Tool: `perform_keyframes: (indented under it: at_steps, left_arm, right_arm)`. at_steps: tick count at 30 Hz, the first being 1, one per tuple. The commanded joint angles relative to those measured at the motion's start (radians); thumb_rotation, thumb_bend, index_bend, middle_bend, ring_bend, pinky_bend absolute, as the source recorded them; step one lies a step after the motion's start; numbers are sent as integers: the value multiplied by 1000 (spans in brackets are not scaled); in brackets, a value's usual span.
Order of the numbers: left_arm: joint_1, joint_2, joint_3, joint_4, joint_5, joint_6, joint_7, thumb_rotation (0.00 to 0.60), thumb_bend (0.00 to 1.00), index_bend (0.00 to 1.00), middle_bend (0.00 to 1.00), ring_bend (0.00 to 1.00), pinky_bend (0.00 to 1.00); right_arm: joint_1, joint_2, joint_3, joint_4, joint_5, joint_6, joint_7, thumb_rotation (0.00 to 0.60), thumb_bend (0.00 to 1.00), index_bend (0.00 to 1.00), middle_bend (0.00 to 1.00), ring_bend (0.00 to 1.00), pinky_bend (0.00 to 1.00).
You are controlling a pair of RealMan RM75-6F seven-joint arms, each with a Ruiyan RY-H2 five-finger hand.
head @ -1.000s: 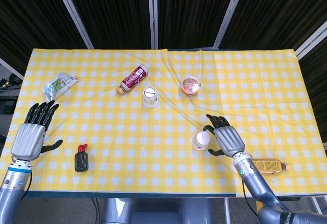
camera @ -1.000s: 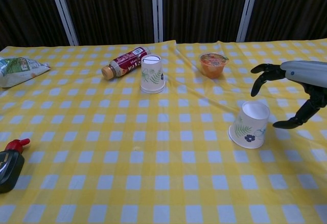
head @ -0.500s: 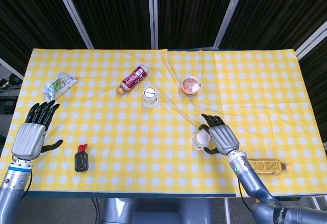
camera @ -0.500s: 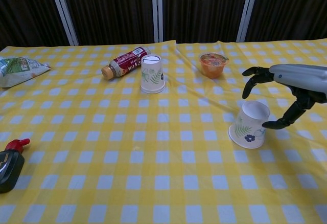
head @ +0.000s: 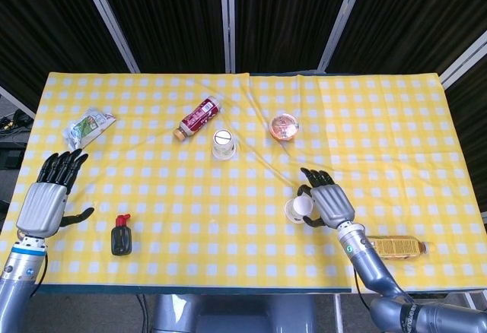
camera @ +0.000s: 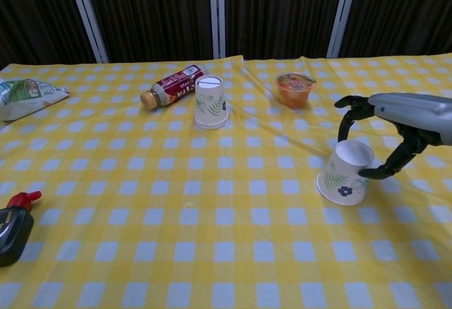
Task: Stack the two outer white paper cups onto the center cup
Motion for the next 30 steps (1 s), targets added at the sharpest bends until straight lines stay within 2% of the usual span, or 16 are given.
perform_keyframes:
  at_steps: [1, 6, 11, 20, 24, 30]
  left_arm:
    - [2, 0, -2, 0, 1, -1, -1, 600, 0, 0, 0, 0, 0]
    - [4, 0, -6, 1, 2, -4, -3, 600, 0, 0, 0, 0, 0]
    - [5, -1, -9, 3, 3, -9, -3, 600, 0, 0, 0, 0, 0]
    - [8, 1, -20, 9, -6, -16, -14, 600, 0, 0, 0, 0, 0]
    - [5, 2, -25, 12, -17, -32, -19, 600, 0, 0, 0, 0, 0]
    - [1, -2, -24, 17, -21, -51, -17, 600, 0, 0, 0, 0, 0]
  right_arm:
    - [-1, -5, 0, 6, -5, 10, 7, 600, 176, 454, 42, 0, 73]
    - [-1, -3, 6, -3, -20, 30, 15, 600, 177, 469, 52, 0, 80]
    - [11, 12, 35, -29, -26, 47, 15, 600, 178, 471, 53, 0, 81]
    - [72, -2, 165, -34, -45, 101, 63, 600, 177, 470, 57, 0, 82]
    - [155, -73, 236, 30, -36, 86, 70, 600, 177, 471, 58, 0, 82]
    - [222, -168, 269, 129, -2, 71, 95, 600, 177, 471, 68, 0, 82]
